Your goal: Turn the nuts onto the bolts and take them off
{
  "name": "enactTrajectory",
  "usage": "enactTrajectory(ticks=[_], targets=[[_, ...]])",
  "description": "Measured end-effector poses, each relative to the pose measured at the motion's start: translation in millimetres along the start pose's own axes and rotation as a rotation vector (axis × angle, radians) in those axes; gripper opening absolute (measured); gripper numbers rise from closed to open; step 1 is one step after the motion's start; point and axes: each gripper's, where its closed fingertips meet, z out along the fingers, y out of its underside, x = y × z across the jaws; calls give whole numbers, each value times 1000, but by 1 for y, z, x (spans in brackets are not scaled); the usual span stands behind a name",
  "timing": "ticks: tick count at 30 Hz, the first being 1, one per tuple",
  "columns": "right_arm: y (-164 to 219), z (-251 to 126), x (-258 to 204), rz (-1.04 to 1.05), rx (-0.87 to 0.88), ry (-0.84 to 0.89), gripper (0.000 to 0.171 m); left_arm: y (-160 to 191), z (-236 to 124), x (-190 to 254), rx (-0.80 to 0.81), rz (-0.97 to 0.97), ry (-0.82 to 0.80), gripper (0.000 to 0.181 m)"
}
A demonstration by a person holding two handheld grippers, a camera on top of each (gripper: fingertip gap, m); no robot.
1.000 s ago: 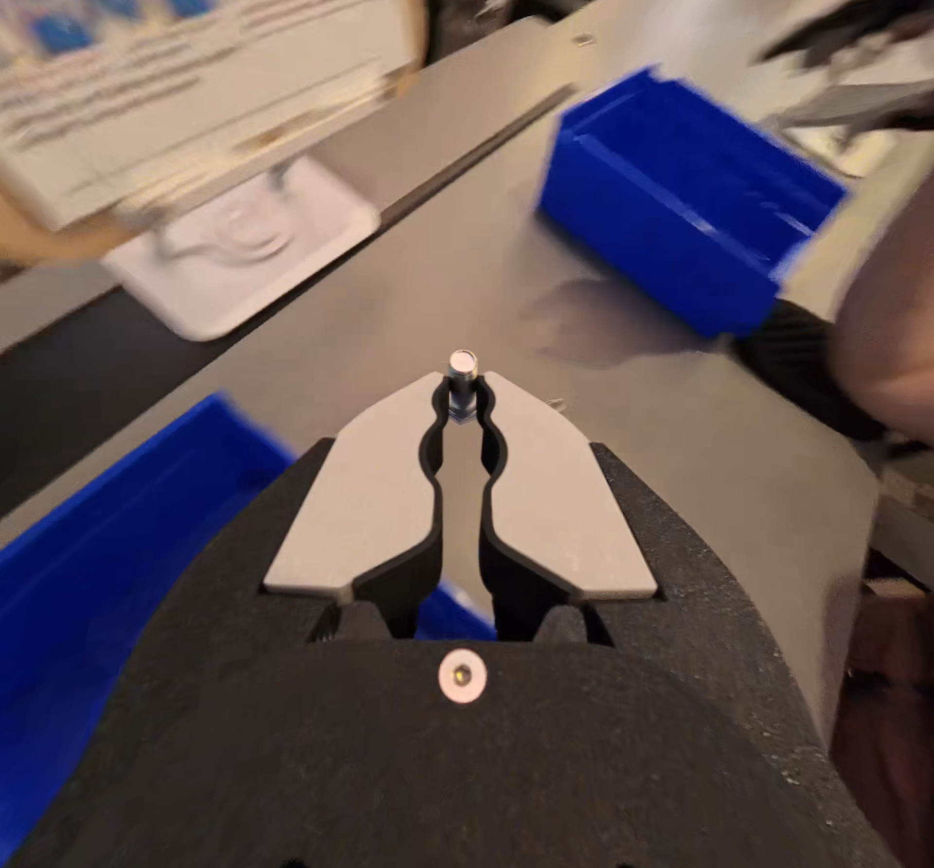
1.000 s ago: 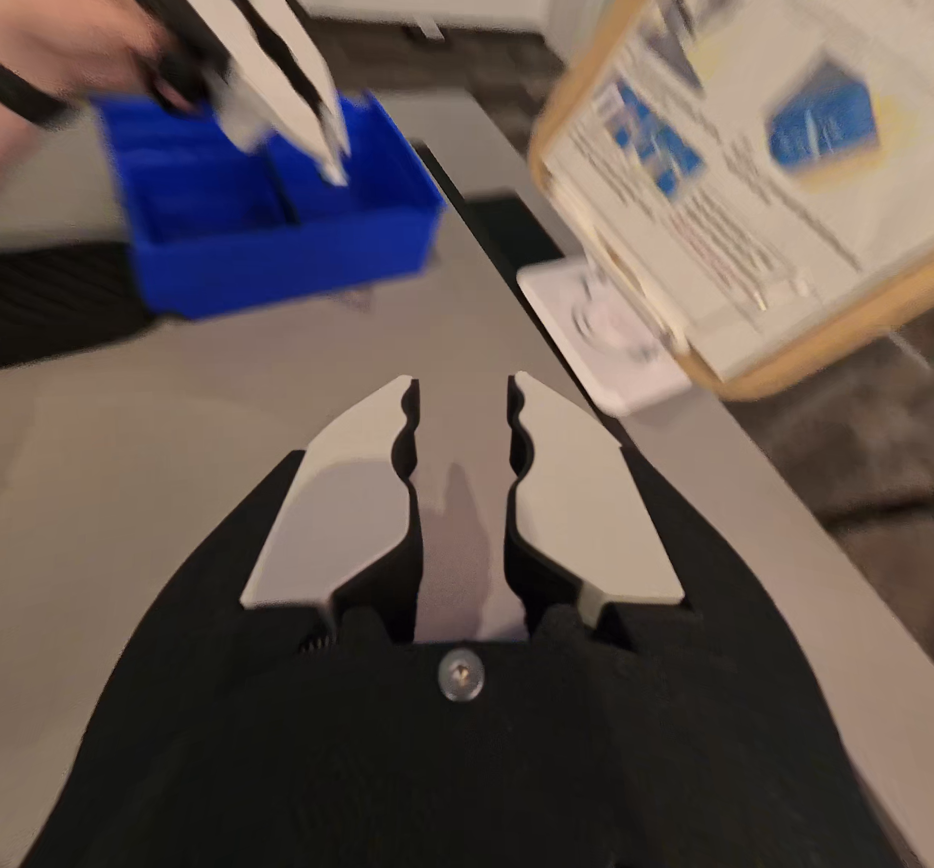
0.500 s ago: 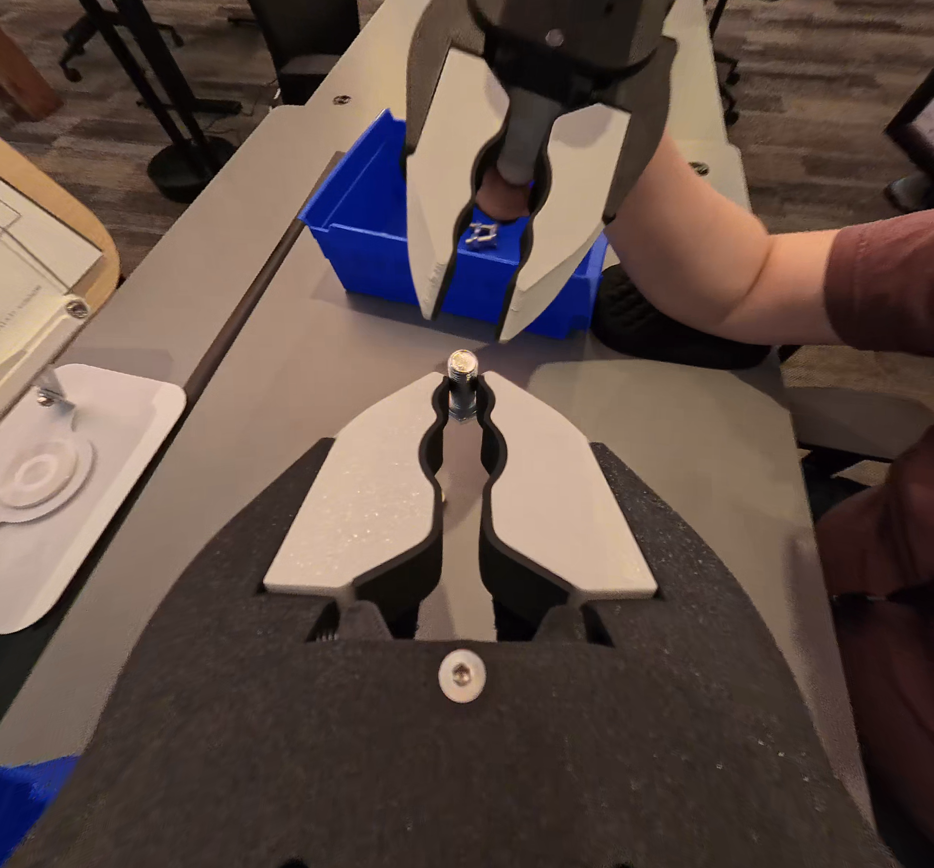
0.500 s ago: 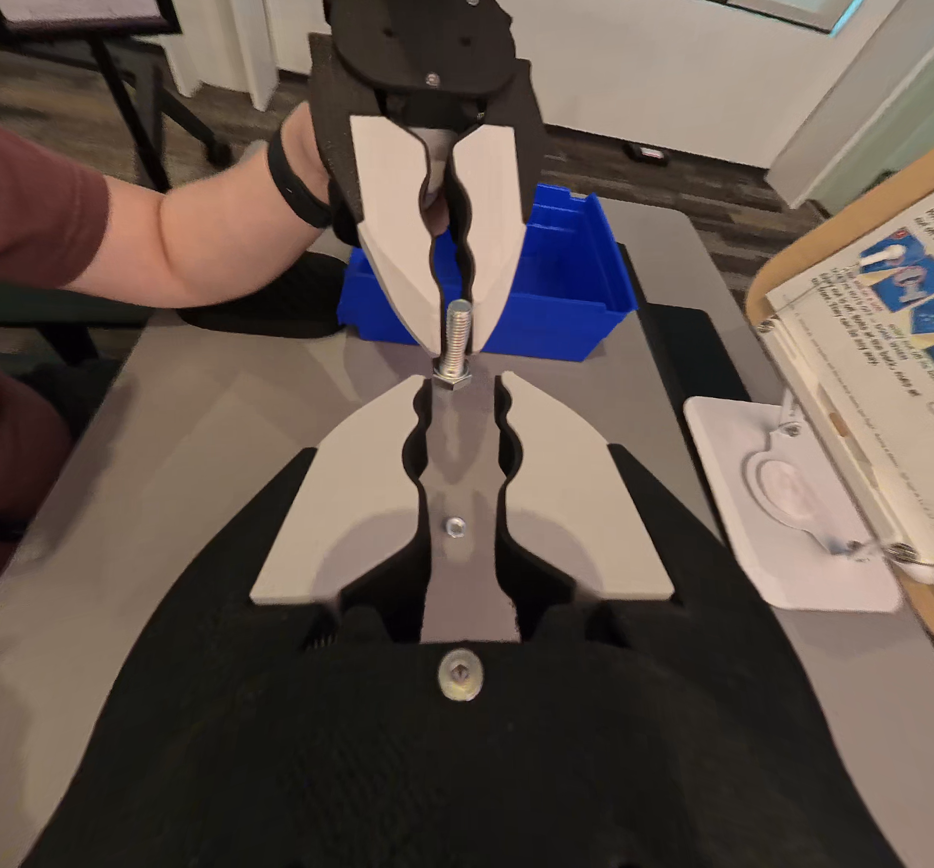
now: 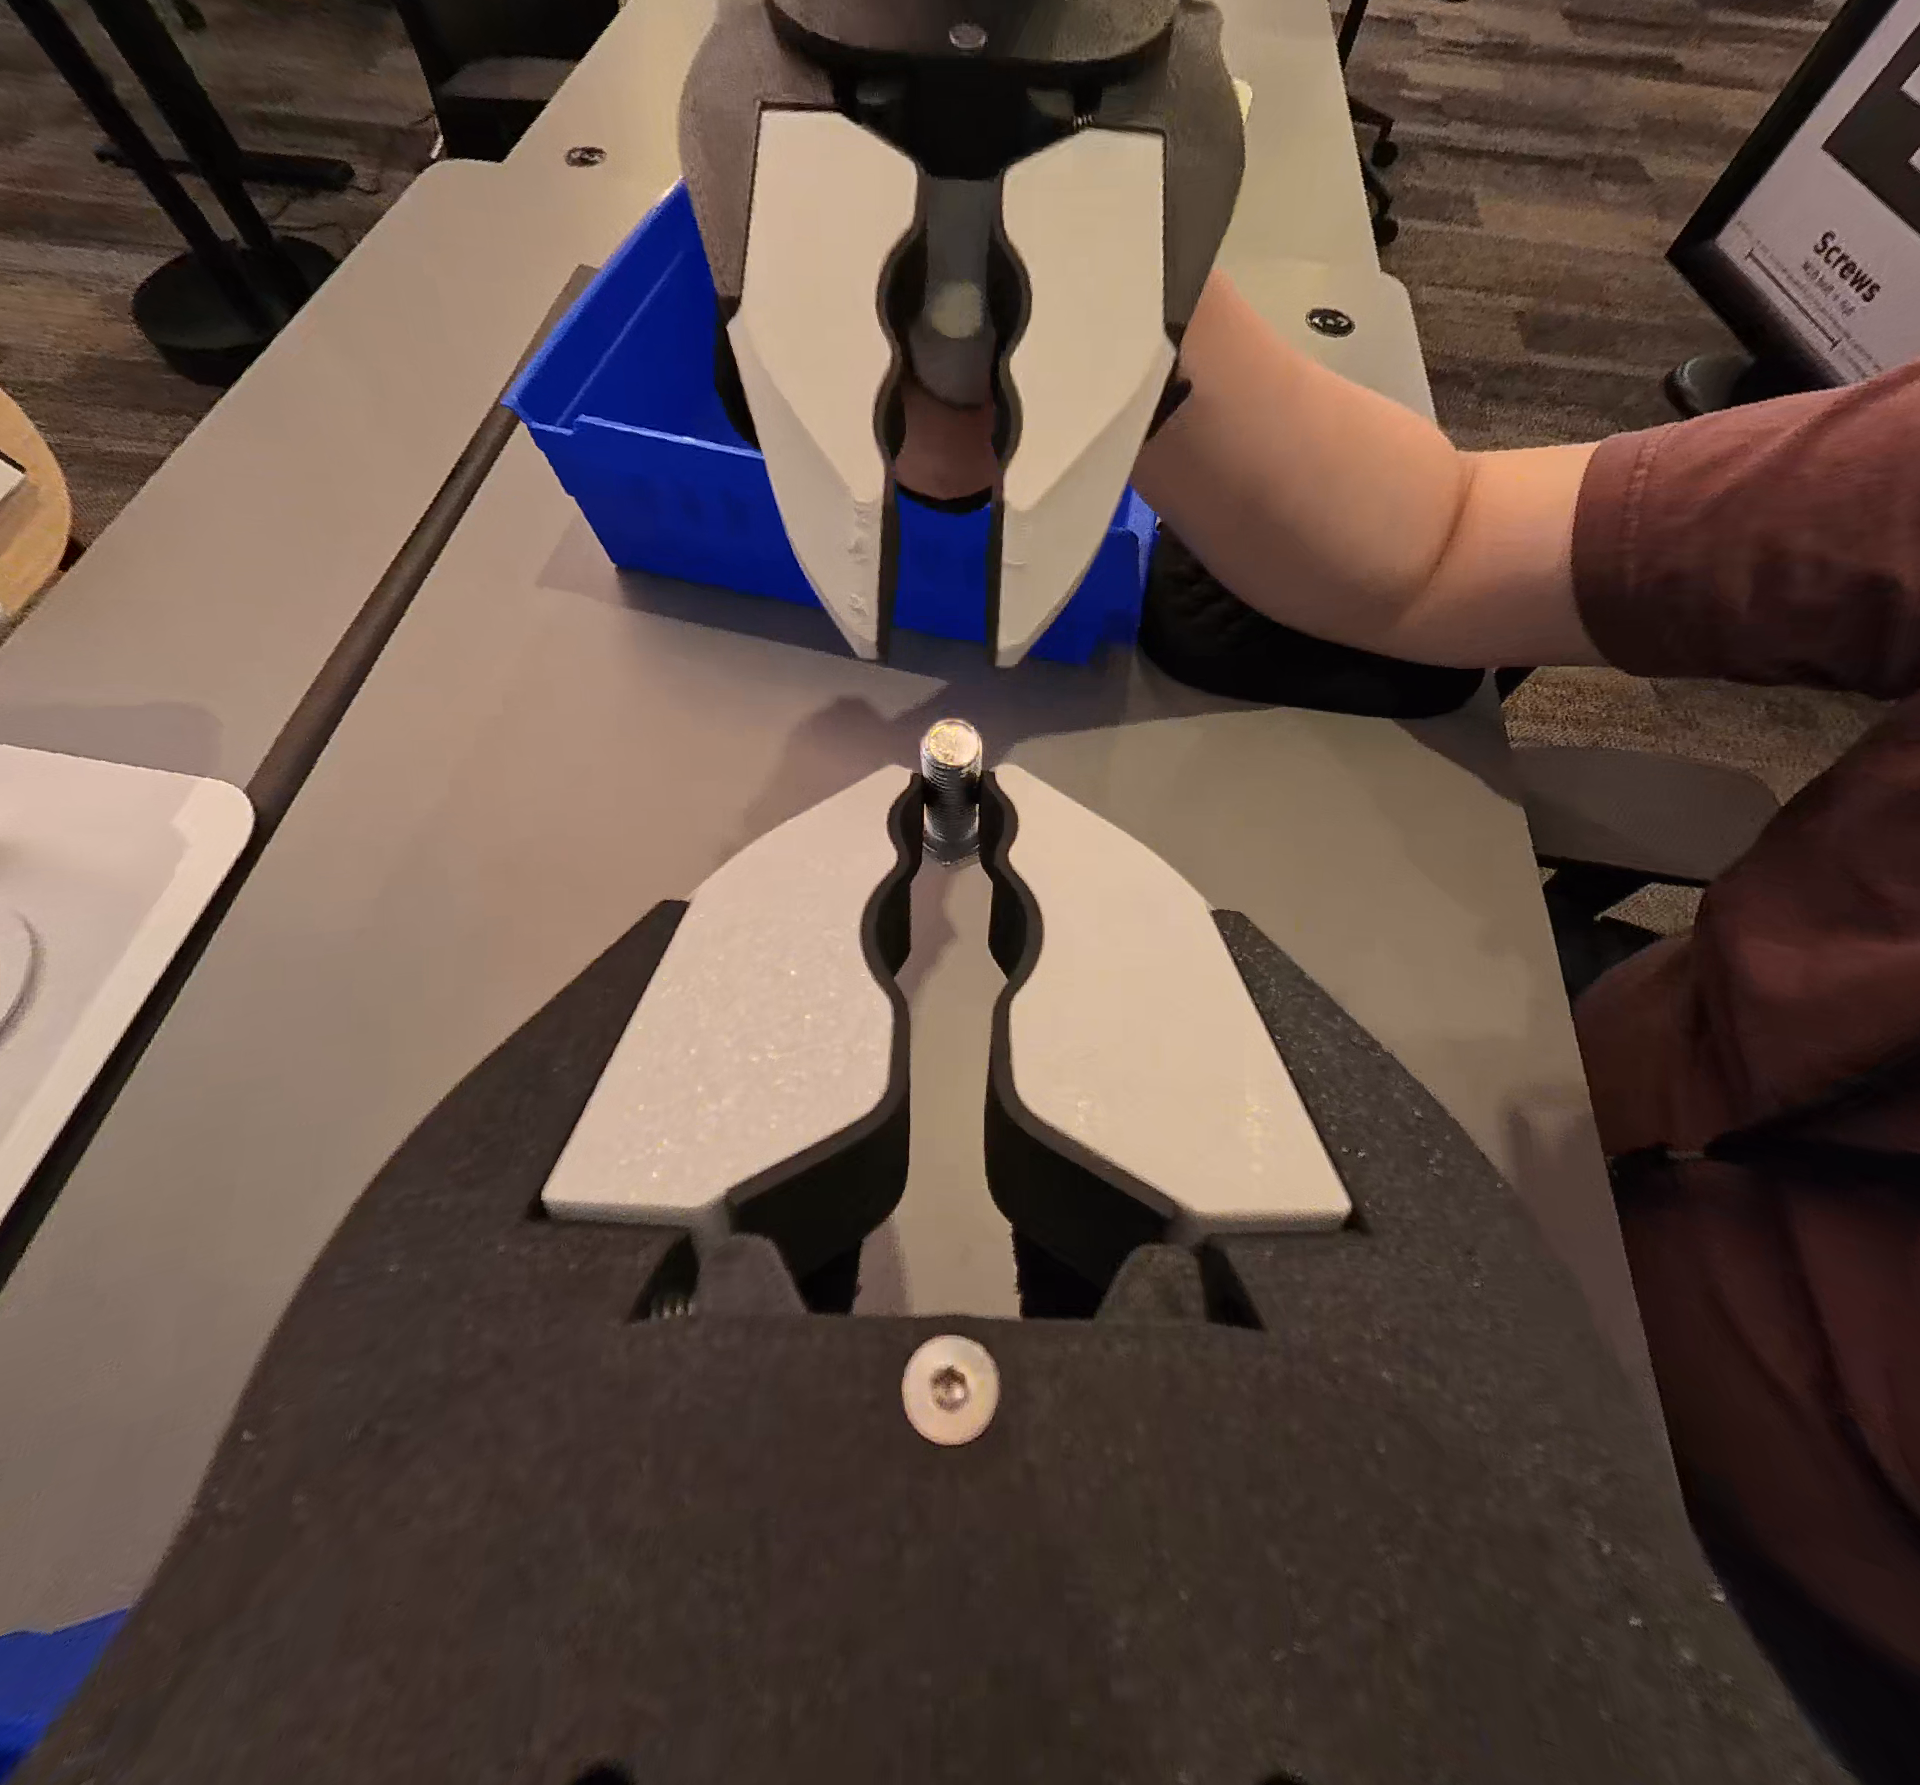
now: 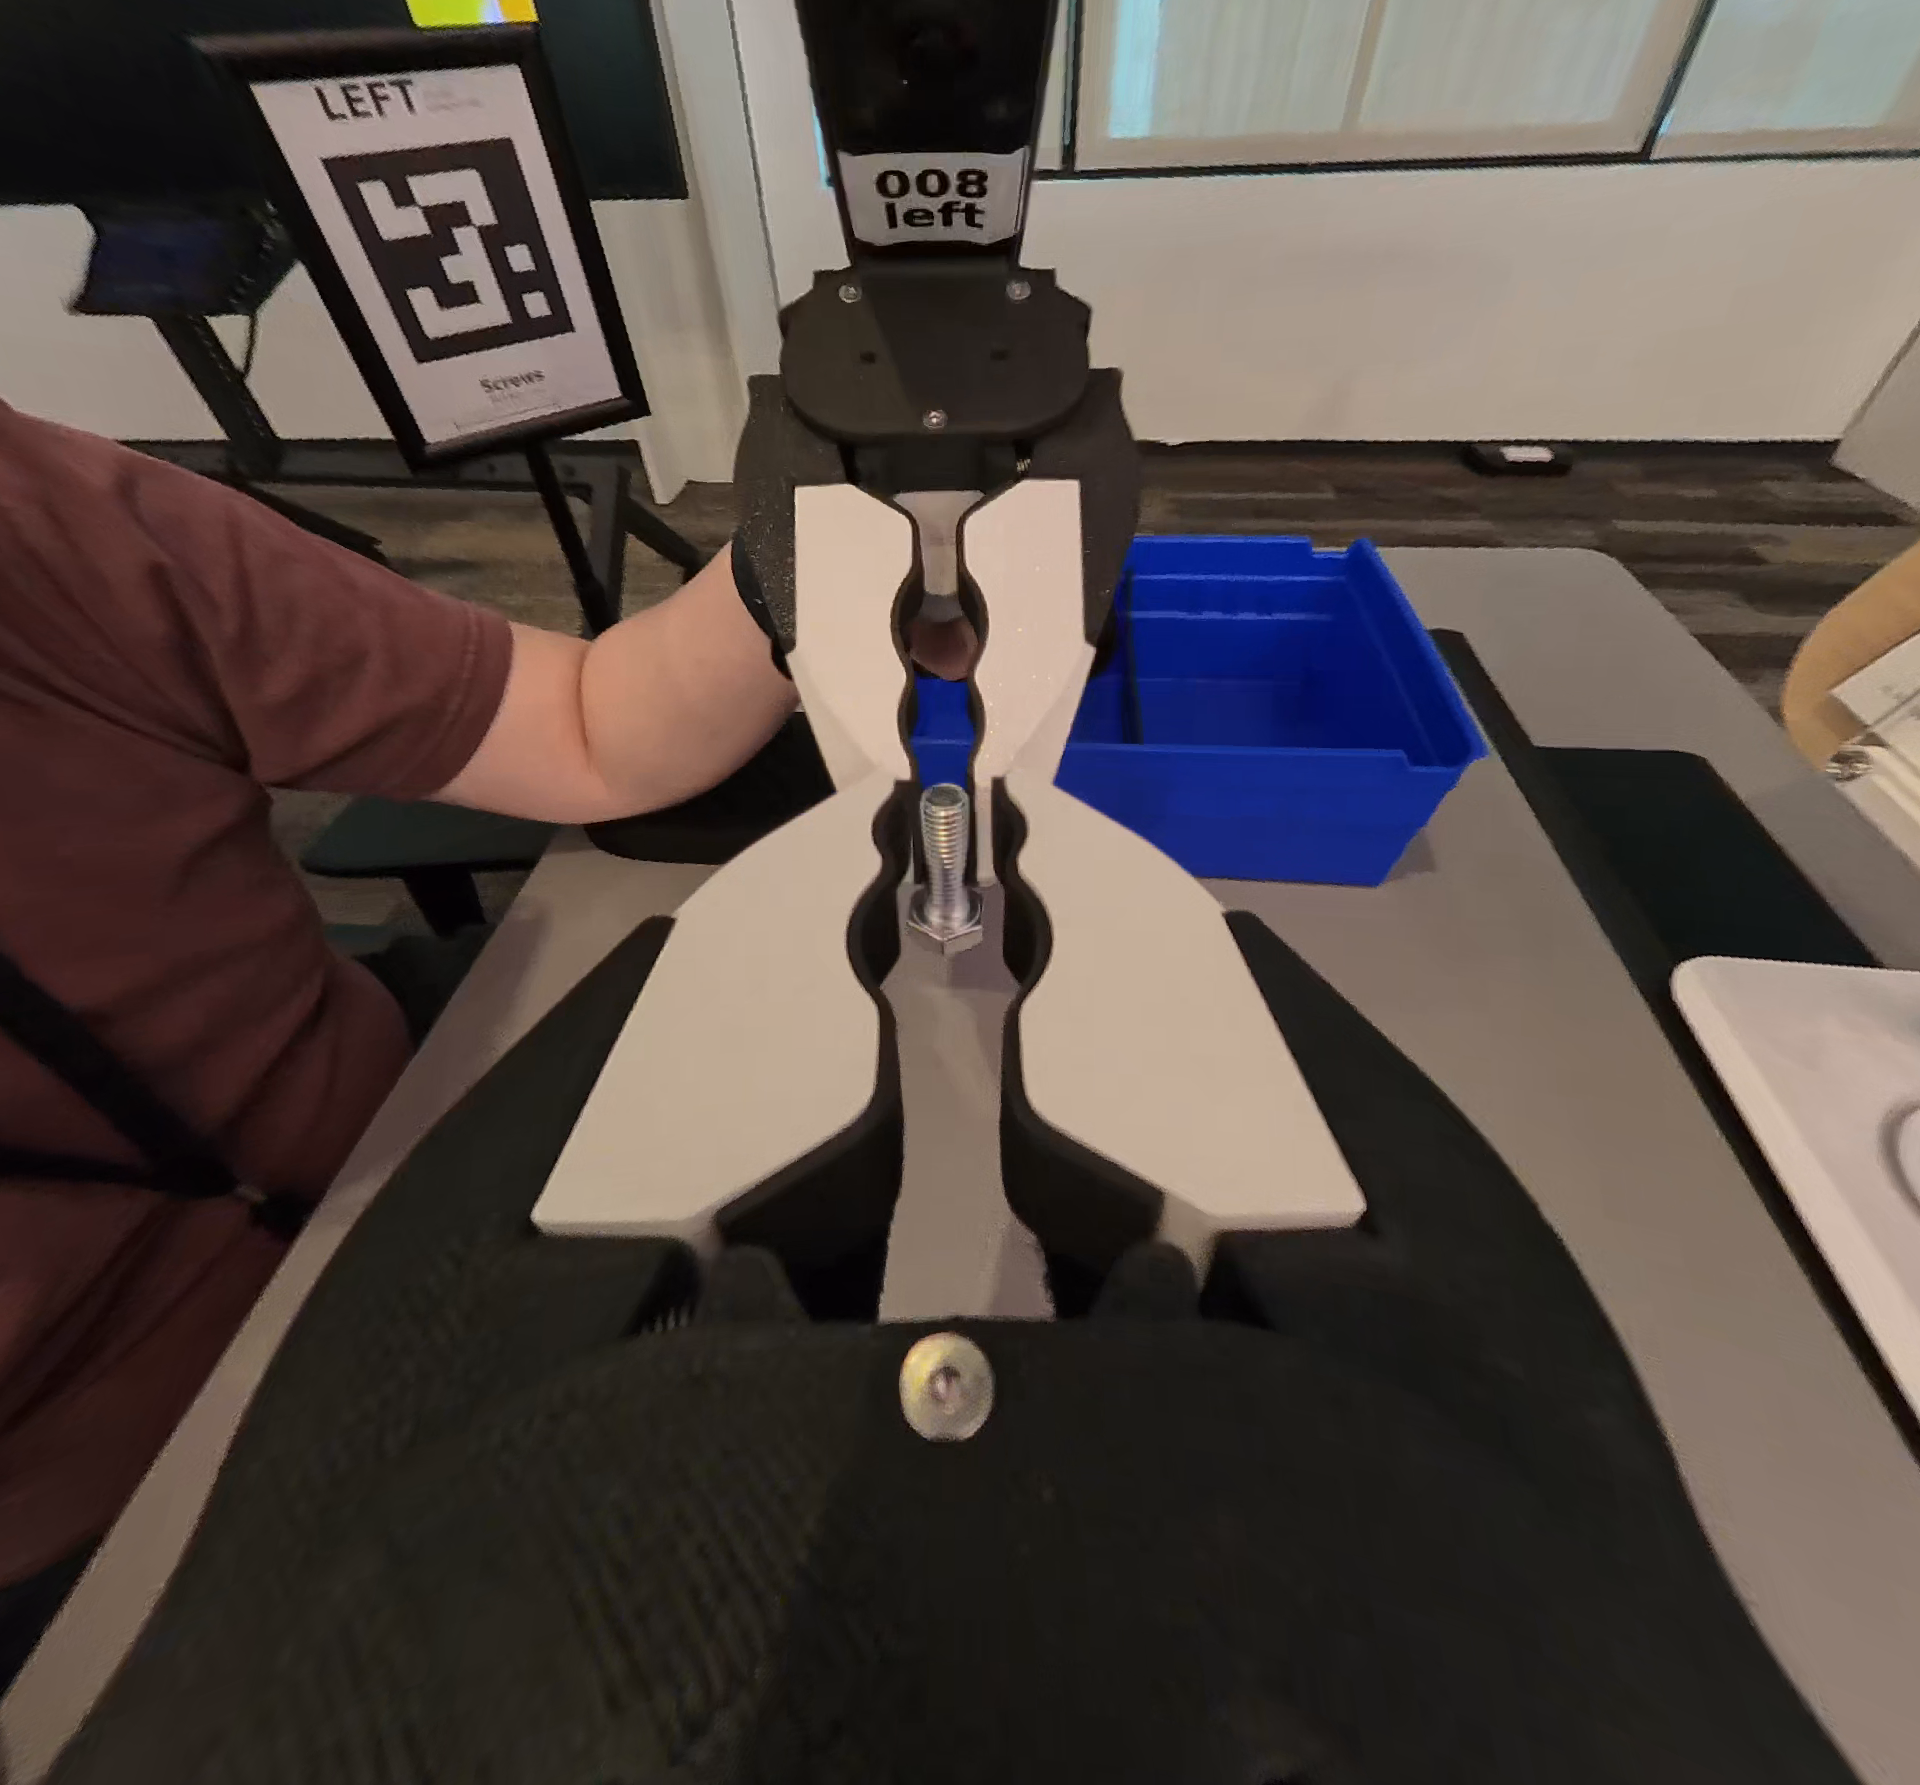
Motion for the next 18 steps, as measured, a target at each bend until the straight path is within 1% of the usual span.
enactTrajectory(ticks=[8,10,11,12,18], targets=[[19,10,-6,18,-96,-51,14,2,4,5,-23,20,5,9],[20,11,-7,12,-102,-58,14,4,4,7,-40,25,8,9],[21,11,-8,10,-104,-69,10,5,4,7,-46,30,7,9],[21,11,-8,11,-102,-72,10,6,4,6,-48,34,0,9],[18,11,-5,42,-72,-75,10,3,2,3,-14,1,16,9]])
